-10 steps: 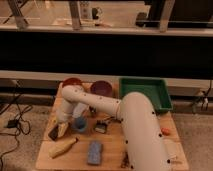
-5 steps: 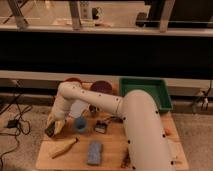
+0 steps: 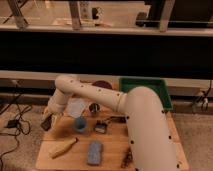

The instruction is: Wipe tray with eraser

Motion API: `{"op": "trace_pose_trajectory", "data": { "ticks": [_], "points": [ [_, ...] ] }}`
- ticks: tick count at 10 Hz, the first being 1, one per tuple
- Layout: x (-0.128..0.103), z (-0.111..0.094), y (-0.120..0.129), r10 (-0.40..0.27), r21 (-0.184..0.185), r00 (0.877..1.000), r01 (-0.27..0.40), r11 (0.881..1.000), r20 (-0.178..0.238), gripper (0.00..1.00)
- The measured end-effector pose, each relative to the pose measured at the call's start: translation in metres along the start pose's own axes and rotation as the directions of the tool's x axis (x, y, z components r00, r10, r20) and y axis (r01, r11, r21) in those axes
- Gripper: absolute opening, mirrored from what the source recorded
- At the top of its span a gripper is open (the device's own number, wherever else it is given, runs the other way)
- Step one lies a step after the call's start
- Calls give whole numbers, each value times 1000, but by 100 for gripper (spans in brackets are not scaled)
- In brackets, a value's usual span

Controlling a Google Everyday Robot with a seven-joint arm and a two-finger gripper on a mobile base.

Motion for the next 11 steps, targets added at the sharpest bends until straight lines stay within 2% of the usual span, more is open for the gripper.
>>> {"op": "trace_pose_trajectory", "data": {
  "ticks": [2, 8, 9, 11],
  "points": [
    [-9, -16, -9, -26, 15, 1000, 26, 1000, -18, 4],
    [-7, -18, -8, -26, 18, 999, 26, 999, -23, 4],
    [-9, -21, -13, -32, 33, 999, 33, 999, -30, 4],
    [-10, -51, -23, -35, 100, 997, 41, 994, -64, 4]
  ]
}}
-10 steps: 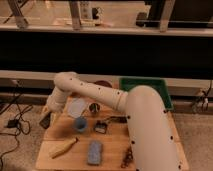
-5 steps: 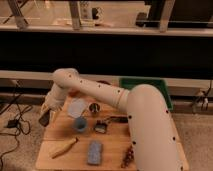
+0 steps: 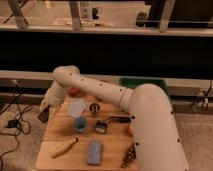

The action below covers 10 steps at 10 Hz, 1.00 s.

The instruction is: Wipe tray with eraser

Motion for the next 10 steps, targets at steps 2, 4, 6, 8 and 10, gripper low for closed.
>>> {"op": "trace_pose_trajectory", "data": {
  "ticks": [2, 4, 6, 8, 10],
  "points": [
    [6, -31, -5, 4, 66, 999, -2, 998, -34, 4],
    [16, -51, 2, 20, 111, 998, -13, 994, -59, 4],
    [32, -71, 20, 55, 148, 995, -43, 988, -82, 4],
    [53, -88, 39, 107, 181, 989, -87, 980, -101, 4],
    [55, -89, 41, 111, 184, 988, -91, 979, -103, 4]
  ]
}}
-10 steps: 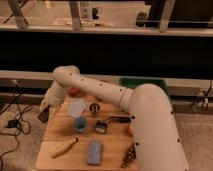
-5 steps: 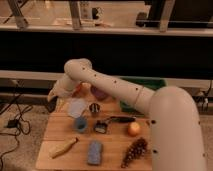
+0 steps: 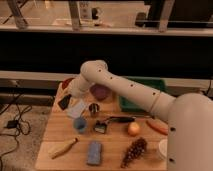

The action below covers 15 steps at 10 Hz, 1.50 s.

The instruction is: Wipe tray with eraser

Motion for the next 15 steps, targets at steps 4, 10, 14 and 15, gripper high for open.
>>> {"op": "trace_pose_trajectory", "data": {
  "ticks": [4, 10, 14, 15],
  "points": [
    [0, 0, 0, 0, 0, 1000, 0, 1000, 0, 4],
    [52, -53, -13, 88, 134, 994, -78, 988, -71, 4],
    [96, -74, 3, 214, 188, 972, -195, 963, -91, 4],
    [109, -80, 10, 255, 199, 962, -232, 952, -99, 4]
  ]
}}
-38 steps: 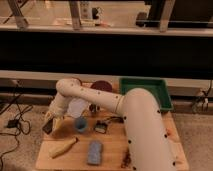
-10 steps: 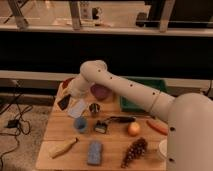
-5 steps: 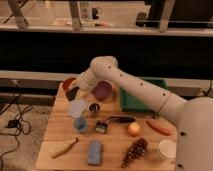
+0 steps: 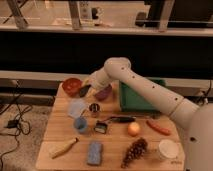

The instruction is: Wipe tray with eraser

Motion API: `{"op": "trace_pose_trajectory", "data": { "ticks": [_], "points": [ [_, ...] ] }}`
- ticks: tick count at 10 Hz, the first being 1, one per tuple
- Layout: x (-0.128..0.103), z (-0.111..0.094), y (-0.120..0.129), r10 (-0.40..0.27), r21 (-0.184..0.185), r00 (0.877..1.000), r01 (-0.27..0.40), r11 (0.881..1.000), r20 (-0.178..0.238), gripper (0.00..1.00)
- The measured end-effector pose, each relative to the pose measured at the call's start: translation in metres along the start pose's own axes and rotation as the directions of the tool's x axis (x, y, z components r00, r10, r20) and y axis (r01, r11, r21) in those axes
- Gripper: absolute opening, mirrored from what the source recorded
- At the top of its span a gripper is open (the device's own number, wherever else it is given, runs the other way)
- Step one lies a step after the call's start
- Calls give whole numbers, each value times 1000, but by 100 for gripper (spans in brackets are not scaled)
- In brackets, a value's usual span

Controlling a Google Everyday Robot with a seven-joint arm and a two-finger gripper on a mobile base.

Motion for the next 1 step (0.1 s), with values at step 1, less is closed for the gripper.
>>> {"op": "trace_pose_trajectory", "data": {
  "ticks": [1],
  "points": [
    [11, -5, 1, 24, 8, 1000, -24, 1000, -15, 4]
  ]
}}
